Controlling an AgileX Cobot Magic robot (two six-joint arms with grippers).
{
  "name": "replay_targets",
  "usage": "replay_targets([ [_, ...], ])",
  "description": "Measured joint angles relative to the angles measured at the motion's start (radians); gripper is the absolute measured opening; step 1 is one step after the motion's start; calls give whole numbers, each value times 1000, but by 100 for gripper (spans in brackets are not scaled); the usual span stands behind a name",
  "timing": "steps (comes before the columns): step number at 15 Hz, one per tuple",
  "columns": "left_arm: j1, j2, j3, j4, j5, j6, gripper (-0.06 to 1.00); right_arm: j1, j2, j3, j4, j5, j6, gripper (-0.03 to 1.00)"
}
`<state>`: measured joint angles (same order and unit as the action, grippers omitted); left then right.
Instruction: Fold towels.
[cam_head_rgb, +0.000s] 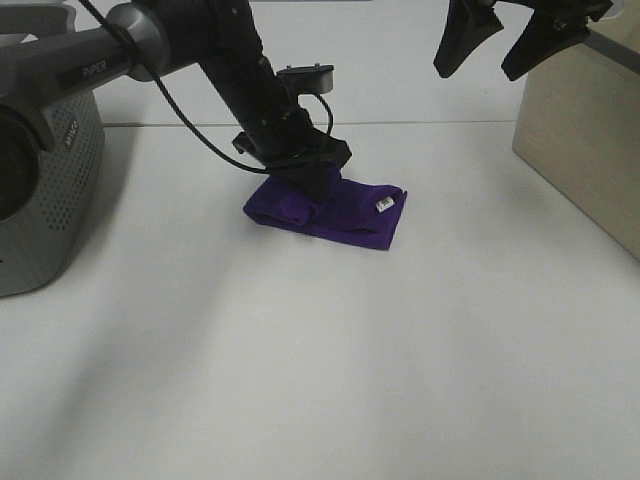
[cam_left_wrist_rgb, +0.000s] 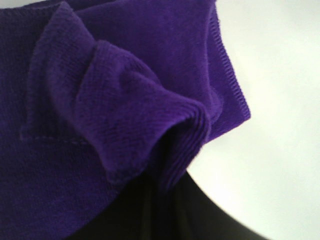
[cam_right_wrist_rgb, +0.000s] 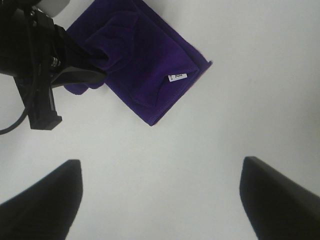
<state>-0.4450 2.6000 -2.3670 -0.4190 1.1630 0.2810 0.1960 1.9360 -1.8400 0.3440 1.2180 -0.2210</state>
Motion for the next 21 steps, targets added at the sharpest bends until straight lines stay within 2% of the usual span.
replay_targets([
  [5, -15, 7, 0, -56, -75, -24, 4, 0, 0, 0, 2, 0, 0, 83],
  [6, -15, 7, 0, -79, -94, -25, 9, 0, 0, 0, 3, 0, 0, 83],
  [7, -15, 7, 0, -110, -109, -25, 19, 0, 0, 0, 3, 0, 0, 83],
  [8, -15, 10, 0, -148, -129, -25, 35, 0, 0, 0, 9, 0, 0, 83],
  [9, -15, 15, 0, -247, -160, -24, 63, 0, 0, 0, 14, 0, 0, 83],
  [10, -15, 16, 0, -288, -171, -16, 67, 0, 0, 0, 15, 0, 0, 83],
  [12, -15, 16, 0, -388, -173, 43, 69, 0, 0, 0, 18, 0, 0, 83],
  [14, -15, 16, -1, -430, -174, 97, 69, 0, 0, 0, 18, 0, 0, 83],
  [16, -12, 16, -20, -419, -175, 126, 69, 0, -6, 0, 18, 0, 0, 83],
  [19, 34, 16, -105, -319, -143, 96, 69, 0, -36, 0, 19, 1, 0, 83],
  [20, 58, 17, -153, -259, -123, 56, 69, 0, -42, 0, 19, 1, -1, 83],
  [21, 96, 17, -243, -109, -61, -19, 69, 0, -41, 0, 19, 1, -3, 83],
])
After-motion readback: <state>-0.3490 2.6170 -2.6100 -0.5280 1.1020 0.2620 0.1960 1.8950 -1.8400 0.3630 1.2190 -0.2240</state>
